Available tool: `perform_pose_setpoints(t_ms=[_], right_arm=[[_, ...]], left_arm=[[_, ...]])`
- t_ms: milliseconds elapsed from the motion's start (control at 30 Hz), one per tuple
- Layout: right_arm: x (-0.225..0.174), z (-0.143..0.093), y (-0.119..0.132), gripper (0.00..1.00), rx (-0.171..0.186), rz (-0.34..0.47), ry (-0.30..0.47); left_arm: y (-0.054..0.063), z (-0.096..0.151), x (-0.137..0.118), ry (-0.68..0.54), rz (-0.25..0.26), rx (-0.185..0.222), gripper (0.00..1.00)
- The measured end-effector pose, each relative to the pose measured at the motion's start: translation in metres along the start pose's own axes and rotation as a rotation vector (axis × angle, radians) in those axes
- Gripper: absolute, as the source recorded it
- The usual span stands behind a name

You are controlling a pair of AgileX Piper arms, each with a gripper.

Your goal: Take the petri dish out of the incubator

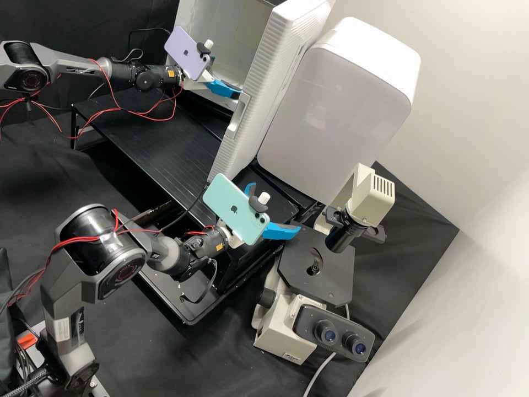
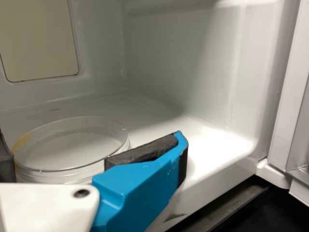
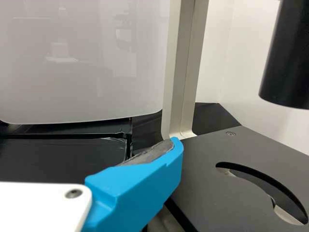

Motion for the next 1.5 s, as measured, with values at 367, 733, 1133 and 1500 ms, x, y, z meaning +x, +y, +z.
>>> perform_pose_setpoints(t_ms=[367,733,1133,1500], right_arm=[[0.0000,0.0000,0.0000,1.00,0.000,0.000,0.000],[0.0000,0.0000,0.0000,1.00,0.000,0.000,0.000],[0.0000,0.0000,0.0000,1.00,0.000,0.000,0.000],[0.0000,0.0000,0.0000,1.00,0.000,0.000,0.000]], left_arm=[[-0.0007,-0.0002,0.0000,0.001,-0.001,0.000,0.00],[-0.0007,-0.0002,0.0000,0.001,-0.001,0.000,0.00],[-0.0007,-0.0003,0.0000,0.001,-0.001,-0.004,0.00],[-0.0017,-0.0009,-0.0001,0.005,0.001,-0.016,0.00]])
